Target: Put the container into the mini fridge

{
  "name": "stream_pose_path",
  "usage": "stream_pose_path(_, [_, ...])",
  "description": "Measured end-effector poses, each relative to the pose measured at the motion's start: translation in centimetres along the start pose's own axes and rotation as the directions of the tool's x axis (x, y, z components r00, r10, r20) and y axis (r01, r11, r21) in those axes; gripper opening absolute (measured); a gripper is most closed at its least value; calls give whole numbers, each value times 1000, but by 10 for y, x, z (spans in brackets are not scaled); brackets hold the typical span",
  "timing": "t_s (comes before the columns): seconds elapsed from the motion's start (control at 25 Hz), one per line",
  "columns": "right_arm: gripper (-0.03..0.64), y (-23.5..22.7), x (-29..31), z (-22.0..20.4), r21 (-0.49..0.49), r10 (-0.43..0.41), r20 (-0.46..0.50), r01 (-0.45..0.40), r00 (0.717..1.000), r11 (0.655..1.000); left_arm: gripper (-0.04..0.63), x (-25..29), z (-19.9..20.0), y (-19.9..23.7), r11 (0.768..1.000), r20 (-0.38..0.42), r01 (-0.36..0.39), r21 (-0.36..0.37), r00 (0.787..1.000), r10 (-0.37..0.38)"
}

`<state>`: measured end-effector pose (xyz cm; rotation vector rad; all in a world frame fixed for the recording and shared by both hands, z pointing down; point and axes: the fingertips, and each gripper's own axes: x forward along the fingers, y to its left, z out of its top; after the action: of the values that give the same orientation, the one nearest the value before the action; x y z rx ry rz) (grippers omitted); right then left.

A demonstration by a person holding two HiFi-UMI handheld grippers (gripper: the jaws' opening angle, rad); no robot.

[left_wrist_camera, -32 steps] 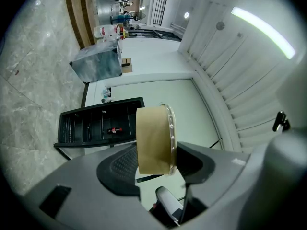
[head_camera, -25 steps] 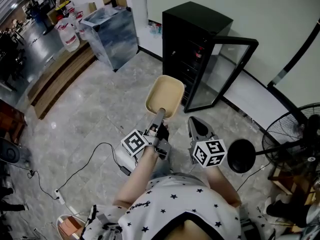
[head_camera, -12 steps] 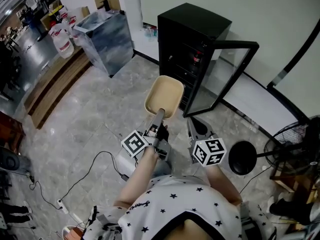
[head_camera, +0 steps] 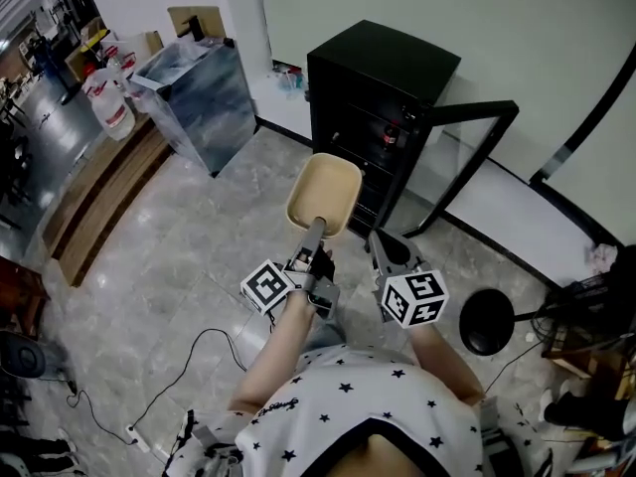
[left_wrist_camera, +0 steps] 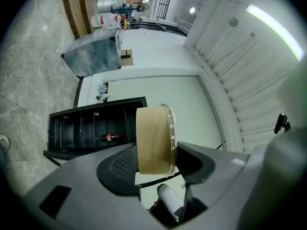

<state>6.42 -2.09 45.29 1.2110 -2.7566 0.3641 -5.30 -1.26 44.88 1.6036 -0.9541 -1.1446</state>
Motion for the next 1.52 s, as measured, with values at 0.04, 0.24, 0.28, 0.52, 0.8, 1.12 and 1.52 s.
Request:
stream_pose_path(0.04, [-8, -2, 7, 3, 1, -6, 0, 6, 1000, 1000, 230, 6, 5, 1, 1000, -6, 2, -3, 1000, -2])
stream_pose_path(0.24, [-8, -17, 48, 14, 5, -35, 1, 35, 999, 999, 230, 43, 30, 18, 1000, -42, -4, -7, 999, 4])
stream_pose_path(0.28, [-8, -21, 56, 16, 6, -42, 3, 42, 999, 999, 230, 51, 34, 22, 1000, -53, -3, -6, 999, 3])
stream_pose_path(0.52, [-8, -41, 97, 28, 14, -85, 18, 84, 996, 996, 230, 97, 58, 41, 1000, -105, -2, -16, 994, 1])
stream_pose_path(0.8, [-8, -63, 129, 34, 24, -144, 28, 143, 989, 989, 230, 138, 75, 60, 1000, -165, 2, -31, 986, -7])
stream_pose_path(1.12, [-8, -87, 157, 40, 31, -206, 32, 205, 978, 978, 230, 186, 85, 82, 999, -232, 1, -52, 973, -14])
stream_pose_path(1.52, [-8, -115, 177, 45, 50, -263, 24, 261, 965, 964, 230, 238, 82, 108, 997, -285, -16, -71, 958, -5])
